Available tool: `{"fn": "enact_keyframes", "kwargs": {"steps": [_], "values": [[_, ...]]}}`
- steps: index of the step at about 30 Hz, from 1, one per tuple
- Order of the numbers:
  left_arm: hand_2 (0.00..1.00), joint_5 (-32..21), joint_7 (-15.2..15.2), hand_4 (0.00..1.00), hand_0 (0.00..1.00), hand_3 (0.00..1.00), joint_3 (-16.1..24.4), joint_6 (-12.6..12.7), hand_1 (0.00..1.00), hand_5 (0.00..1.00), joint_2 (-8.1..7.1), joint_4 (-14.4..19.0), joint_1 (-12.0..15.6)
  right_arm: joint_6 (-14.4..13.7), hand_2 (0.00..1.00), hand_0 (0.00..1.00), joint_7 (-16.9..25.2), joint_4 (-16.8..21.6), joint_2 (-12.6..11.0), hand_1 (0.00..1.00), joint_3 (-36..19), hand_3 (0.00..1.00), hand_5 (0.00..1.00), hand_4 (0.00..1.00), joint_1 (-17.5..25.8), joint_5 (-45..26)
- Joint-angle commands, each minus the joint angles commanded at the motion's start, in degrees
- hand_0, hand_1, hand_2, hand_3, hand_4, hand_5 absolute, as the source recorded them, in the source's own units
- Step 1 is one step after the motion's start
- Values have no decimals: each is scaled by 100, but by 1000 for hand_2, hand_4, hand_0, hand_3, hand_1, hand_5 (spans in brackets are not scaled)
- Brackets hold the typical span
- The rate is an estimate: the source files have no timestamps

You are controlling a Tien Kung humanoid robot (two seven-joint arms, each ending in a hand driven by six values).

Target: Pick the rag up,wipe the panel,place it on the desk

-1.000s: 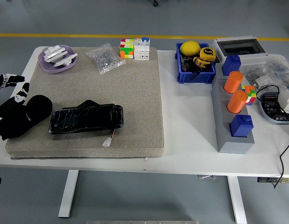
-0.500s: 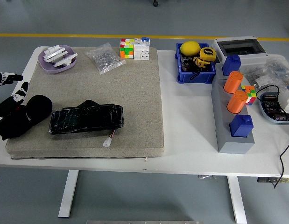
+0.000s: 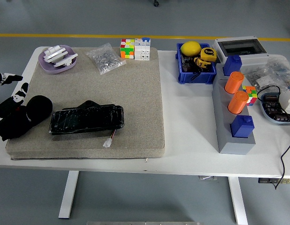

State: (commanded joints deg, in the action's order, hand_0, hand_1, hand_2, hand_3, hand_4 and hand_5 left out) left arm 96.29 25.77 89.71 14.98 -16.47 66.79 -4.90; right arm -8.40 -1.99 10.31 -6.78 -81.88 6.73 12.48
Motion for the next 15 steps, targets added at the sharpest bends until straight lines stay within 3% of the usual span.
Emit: {"fn": "enact_keyframes", "kwargs": {"steps": [9,12,15], "values": [[637,312,-63,705,696,584,-104,33,715,477,-56,32,-70,3,696,779,-1,0,-31,702,113,614,495,998,-8,-121],[648,665,-206,714,726,590,-121,12,739,469,-94,22,-117,13,696,780,1,0,-39,701,91,614,495,998,-28,-79],[648,1223,-579,714,726,590,-130,-194,739,469,-162,-31,-196,20,696,780,4,0,-44,701,99,614,495,998,-43,-72]]}}
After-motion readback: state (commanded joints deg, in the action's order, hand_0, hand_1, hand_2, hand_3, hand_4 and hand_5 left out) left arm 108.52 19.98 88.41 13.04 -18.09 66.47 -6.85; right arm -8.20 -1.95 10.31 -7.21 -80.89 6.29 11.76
